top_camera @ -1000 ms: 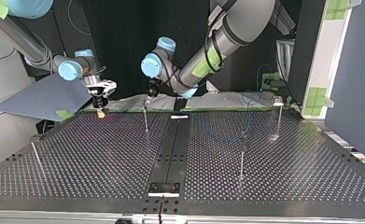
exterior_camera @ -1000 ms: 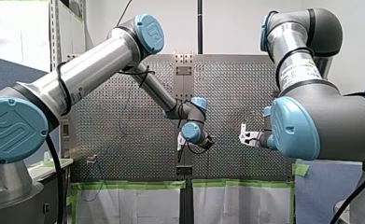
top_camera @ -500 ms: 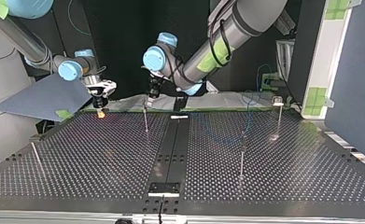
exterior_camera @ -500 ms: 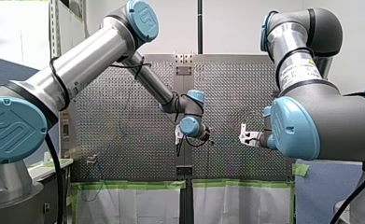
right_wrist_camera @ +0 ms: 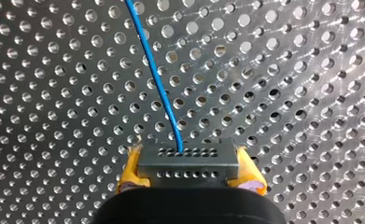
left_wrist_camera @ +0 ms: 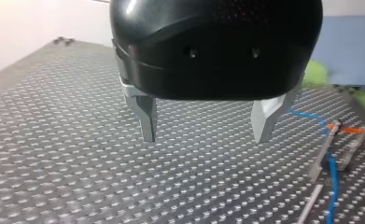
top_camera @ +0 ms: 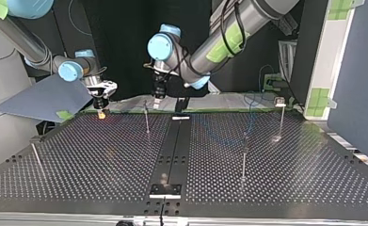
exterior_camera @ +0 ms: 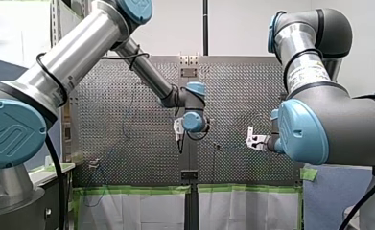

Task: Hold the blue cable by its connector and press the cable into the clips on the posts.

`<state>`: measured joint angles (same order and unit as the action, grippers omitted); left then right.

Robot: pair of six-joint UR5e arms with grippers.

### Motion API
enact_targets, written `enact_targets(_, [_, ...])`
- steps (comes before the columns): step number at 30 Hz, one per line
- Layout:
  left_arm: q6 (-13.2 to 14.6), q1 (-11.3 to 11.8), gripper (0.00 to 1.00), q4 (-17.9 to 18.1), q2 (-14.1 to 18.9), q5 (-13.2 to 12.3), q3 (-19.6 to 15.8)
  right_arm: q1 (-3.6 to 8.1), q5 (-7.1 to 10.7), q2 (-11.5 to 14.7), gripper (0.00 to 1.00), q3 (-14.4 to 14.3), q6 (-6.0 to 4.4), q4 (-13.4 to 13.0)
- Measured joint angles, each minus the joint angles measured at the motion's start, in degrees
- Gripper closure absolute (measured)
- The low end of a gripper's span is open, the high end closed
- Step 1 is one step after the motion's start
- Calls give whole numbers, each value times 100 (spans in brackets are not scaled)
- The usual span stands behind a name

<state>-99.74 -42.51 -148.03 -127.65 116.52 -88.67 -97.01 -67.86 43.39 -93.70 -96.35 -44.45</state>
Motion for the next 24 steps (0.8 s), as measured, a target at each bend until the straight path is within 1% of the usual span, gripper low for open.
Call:
enact_targets(2, [-81, -15, 1, 105, 104, 104, -102, 0, 0, 1, 100, 0, 0, 5])
enact_targets(6, [-144, -66, 1, 220, 313, 313, -311, 2, 0, 0, 100, -1, 0, 22])
enact_targets(13, [-159, -188, 1, 197, 673, 673, -672, 8, 0, 0, 100, -3, -15, 32])
enact_targets(16, [-169, -243, 1, 177, 813, 788, -811, 9, 0, 0, 100, -3, -23, 34])
enact_targets(24, [-291, -362, 1, 168, 1193, 847, -1191, 10, 0, 0, 100, -4, -45, 48])
